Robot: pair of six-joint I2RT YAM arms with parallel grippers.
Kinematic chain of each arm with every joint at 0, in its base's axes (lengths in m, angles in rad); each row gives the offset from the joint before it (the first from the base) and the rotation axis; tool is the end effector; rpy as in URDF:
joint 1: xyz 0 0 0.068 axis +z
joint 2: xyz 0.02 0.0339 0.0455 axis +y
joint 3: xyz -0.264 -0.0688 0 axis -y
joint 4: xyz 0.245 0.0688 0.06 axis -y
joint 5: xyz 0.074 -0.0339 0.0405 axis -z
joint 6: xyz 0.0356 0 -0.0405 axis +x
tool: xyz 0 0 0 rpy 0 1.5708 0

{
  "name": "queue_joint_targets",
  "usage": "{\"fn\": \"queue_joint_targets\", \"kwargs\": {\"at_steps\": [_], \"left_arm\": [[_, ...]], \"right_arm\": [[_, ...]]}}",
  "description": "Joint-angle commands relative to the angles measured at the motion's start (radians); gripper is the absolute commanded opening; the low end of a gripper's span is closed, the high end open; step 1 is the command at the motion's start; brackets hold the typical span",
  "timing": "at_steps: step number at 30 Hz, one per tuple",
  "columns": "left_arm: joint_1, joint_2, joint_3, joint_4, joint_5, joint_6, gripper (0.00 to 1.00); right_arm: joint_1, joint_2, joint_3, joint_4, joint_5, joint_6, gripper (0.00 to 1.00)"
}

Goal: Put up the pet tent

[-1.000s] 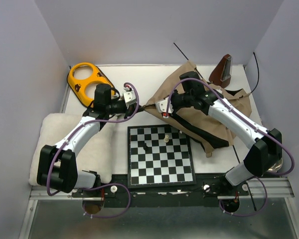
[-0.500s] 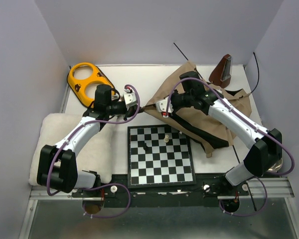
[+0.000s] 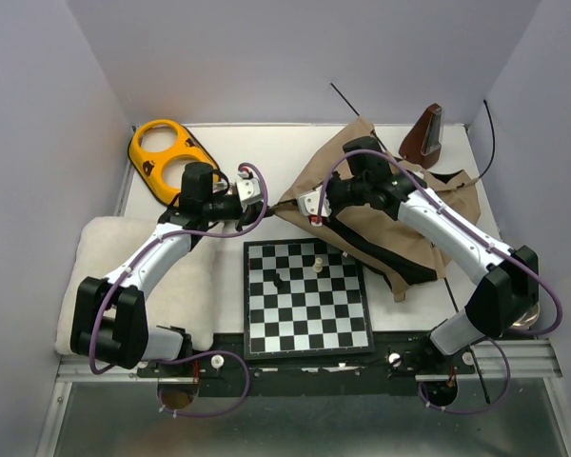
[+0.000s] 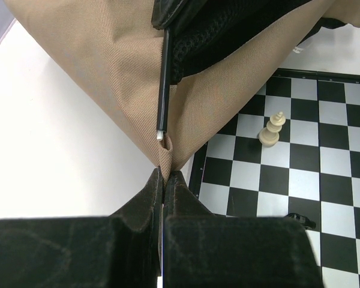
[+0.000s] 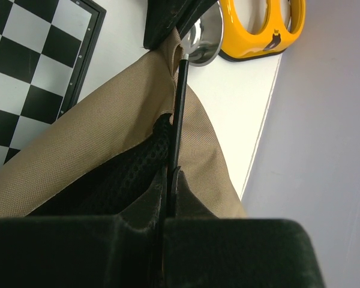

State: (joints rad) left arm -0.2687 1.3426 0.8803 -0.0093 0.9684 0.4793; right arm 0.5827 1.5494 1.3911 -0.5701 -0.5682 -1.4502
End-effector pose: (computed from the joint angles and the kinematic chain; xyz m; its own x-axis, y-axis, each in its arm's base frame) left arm 0.2720 -0.1053 0.2723 0.0071 0.2691 -0.9631 0.9634 0.2562 0.0787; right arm 0.2762 0.2049 0.3288 0.7264 -0.5234 -0.4454 -0.6479 -0.3056 -0.6977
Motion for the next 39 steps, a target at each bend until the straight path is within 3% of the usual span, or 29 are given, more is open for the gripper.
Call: {"fn": "queue_joint_targets", "kwargs": {"at_steps": [1,12,29,39], "left_arm": [[0.008,-0.003,0.006,-0.004,-0.017,0.007,0.00],[0.005,-0.010,0.020,-0.029,-0.007,0.008,0.00],[-0.069,0.032,0.103,-0.152,-0.141,0.018,0.00],[-0.079,0.127,0.238,-0.330,-0.136,-0.007,0.01]], "right_arm": [[-0.027,-0.005,-0.029,-0.017,0.097,-0.075,0.01],[-0.026,0.028,-0.004,-0.020,0.103,-0.079,0.01],[0.000,0.046,0.003,-0.040,0.103,-0.136,0.01],[0.019,0.034,-0.049,-0.024,0.126,-0.213,0.01]]}}
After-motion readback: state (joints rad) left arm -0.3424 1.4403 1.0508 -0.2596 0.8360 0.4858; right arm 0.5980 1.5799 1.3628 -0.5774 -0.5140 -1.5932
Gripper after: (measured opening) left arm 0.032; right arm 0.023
